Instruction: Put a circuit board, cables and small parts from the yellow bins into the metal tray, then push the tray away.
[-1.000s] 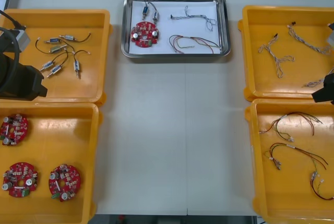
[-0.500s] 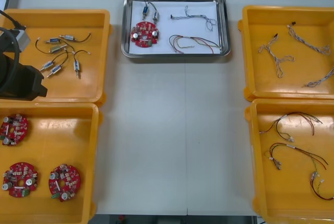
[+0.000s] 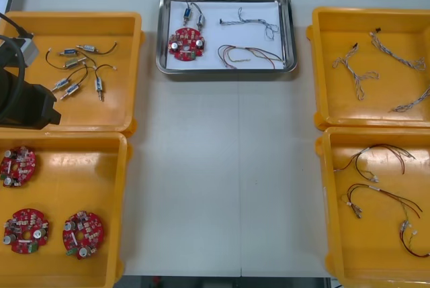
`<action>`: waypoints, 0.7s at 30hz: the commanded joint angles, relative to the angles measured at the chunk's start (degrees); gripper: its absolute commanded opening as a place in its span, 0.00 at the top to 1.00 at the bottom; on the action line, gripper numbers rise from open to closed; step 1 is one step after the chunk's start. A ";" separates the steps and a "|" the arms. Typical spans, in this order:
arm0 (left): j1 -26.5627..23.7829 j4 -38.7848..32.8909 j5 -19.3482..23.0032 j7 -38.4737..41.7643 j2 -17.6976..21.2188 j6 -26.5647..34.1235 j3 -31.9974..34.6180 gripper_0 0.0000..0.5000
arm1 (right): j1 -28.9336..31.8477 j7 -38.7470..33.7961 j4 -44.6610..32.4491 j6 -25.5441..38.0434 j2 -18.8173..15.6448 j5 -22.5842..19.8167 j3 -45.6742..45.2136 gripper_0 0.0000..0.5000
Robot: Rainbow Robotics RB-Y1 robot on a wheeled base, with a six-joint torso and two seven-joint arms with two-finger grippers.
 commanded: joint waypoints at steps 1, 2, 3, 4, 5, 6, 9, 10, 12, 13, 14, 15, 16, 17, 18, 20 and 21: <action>0.70 -1.45 -0.51 -1.59 -0.76 0.50 1.66 0.00 | 0.59 -1.29 -0.18 0.25 0.69 0.39 -1.62 0.00; 0.70 -1.45 -0.51 -1.59 -0.76 0.50 1.66 0.00 | 0.59 -1.29 -0.27 0.25 0.78 0.39 -1.62 0.00; 0.70 -1.45 -0.51 -1.59 -0.76 0.50 1.66 0.00 | 0.59 -1.20 -0.35 0.25 0.87 0.31 -1.62 0.00; 0.70 -1.45 -0.51 -1.59 -0.76 0.50 1.66 0.00 | 0.68 -1.11 -0.44 0.25 1.04 0.31 -1.62 0.00; 0.70 -1.45 -0.51 -1.59 -0.76 0.50 1.66 0.00 | 0.59 -1.11 -0.53 0.25 1.13 0.22 -1.62 0.00; 0.70 -1.45 -0.51 -1.59 -0.76 0.50 1.66 0.00 | 0.59 -1.02 -0.62 0.25 1.31 0.22 -1.62 0.00; 0.70 -1.45 -0.51 -1.59 -0.76 0.50 1.66 0.00 | 0.59 -1.02 -1.06 0.25 1.66 0.22 -1.62 0.00; 0.70 -1.45 -0.51 -1.59 -0.76 0.50 1.66 0.00 | 0.59 -1.02 -1.23 0.25 1.66 0.22 -1.62 0.00; 0.70 -1.45 -0.51 -1.59 -0.76 0.50 1.66 0.00 | 0.59 -1.02 -1.41 0.25 1.66 0.22 -1.62 0.00; 0.70 -1.45 -0.51 -1.59 -0.76 0.50 1.66 0.00 | 0.59 -1.02 -1.41 0.25 1.66 0.22 -1.62 0.00; 0.70 -1.45 -0.51 -1.59 -0.76 0.50 1.66 0.00 | 0.59 -0.94 -1.41 0.25 1.66 0.13 -1.62 0.00; 0.70 -1.45 -0.51 -1.59 -0.76 0.50 1.66 0.00 | 0.59 -0.94 -1.50 0.25 1.66 0.13 -1.62 0.00; 0.70 -1.45 -0.51 -1.59 -0.76 0.50 1.66 0.00 | 0.59 -0.94 -1.58 0.25 1.66 0.04 -1.62 0.00; 0.70 -1.45 -0.51 -1.59 -0.76 0.50 1.66 0.00 | 0.59 -0.94 -1.67 0.25 1.66 0.04 -1.62 0.00; 0.70 -1.45 -0.51 -1.59 -0.76 0.50 1.66 0.00 | 0.59 -0.94 -1.67 0.25 1.66 0.04 -1.62 0.00; 0.70 -1.45 -0.51 -1.59 -0.76 0.50 1.66 0.00 | 0.68 -0.85 -1.67 0.25 1.66 0.04 -1.62 0.00; 0.70 -1.45 -0.51 -1.59 -0.76 0.50 1.66 0.00 | 0.68 -0.85 -1.67 0.25 1.66 0.04 -1.62 0.00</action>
